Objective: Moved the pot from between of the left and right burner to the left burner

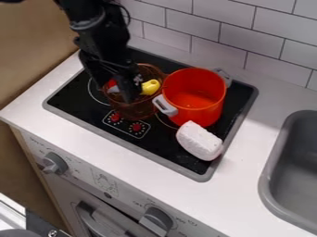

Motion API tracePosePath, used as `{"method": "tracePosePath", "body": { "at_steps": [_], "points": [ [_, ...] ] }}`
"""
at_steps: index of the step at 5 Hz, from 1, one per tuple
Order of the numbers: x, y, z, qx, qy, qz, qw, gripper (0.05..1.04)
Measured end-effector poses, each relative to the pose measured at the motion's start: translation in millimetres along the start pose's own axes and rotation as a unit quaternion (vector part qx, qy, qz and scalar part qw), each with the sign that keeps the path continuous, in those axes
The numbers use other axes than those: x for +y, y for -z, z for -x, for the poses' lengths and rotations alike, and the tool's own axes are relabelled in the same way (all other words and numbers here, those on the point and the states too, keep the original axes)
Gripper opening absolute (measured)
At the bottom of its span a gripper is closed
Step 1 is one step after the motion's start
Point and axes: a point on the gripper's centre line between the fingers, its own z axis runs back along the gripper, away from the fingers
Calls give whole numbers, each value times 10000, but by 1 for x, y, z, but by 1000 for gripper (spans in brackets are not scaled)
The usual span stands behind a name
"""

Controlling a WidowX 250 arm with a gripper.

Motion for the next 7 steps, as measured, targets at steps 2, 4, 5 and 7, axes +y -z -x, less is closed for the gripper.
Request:
{"method": "tracePosePath", "body": {
  "at_steps": [2,4,5,7],
  "points": [
    [-12,5,-2,-96,840,-342,9958,1000],
    [-8,20,-5,-16,1538,-399,9873,1000],
    [-9,26,-2,396,1743,-350,9833,1000],
    [-16,46,0,454,1706,-447,9833,948]
  ]
}}
